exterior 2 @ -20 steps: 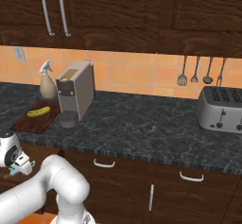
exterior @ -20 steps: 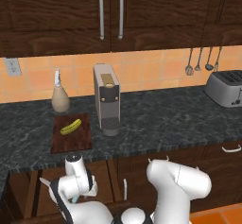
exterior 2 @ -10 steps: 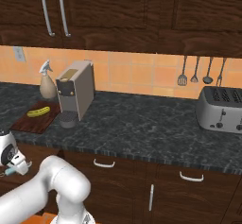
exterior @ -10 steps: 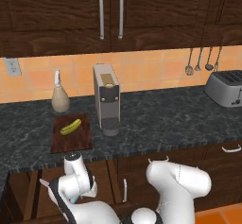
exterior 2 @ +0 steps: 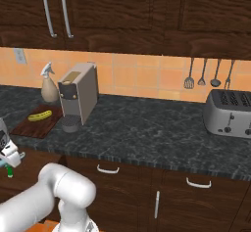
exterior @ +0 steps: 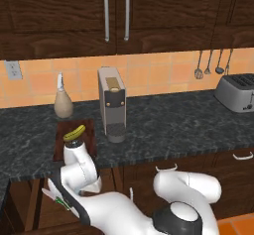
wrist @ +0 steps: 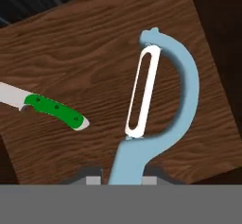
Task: Place the appropriate cutting tool for cutting the cucumber skin on the cutting board.
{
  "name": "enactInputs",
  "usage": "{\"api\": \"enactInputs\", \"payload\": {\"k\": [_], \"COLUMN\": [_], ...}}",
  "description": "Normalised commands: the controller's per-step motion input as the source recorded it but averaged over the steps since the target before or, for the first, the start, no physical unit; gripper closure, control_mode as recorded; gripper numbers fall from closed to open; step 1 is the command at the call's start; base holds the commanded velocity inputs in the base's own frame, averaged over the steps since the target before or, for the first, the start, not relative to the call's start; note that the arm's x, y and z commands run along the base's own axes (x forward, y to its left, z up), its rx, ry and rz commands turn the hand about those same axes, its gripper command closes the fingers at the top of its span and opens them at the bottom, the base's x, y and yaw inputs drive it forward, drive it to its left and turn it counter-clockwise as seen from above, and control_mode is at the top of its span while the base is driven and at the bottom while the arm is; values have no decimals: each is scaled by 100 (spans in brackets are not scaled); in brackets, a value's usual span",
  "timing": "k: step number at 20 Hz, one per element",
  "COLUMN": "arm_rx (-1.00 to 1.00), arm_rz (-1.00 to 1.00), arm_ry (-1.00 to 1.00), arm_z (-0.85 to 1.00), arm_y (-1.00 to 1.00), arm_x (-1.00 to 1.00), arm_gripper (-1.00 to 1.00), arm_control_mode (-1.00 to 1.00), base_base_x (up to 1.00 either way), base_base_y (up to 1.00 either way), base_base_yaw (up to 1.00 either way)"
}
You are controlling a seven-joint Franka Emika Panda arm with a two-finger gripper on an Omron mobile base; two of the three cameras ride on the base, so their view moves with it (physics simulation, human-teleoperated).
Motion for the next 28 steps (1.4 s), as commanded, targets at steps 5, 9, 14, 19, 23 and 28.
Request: {"api": "enactInputs", "payload": {"k": [5,9,14,19,23,28], "arm_rx": [0,0,0,-5,-1,0], "arm_rz": [-15,-18,-8,-4,-1,0], "arm_ry": [0,-4,-3,0,0,0], "arm_z": [92,80,64,0,-16,-33], "arm_y": [-18,-20,-8,0,0,8], "arm_x": [43,90,70,73,58,43], "arm_gripper": [100,100,100,100,100,100], "arm_control_mode": [-100,-100,-100,-100,-100,-100], "base_base_x": [0,0,0,0,0,0], "base_base_y": [0,0,0,0,0,0], "base_base_yaw": [0,0,0,0,0,0]}}
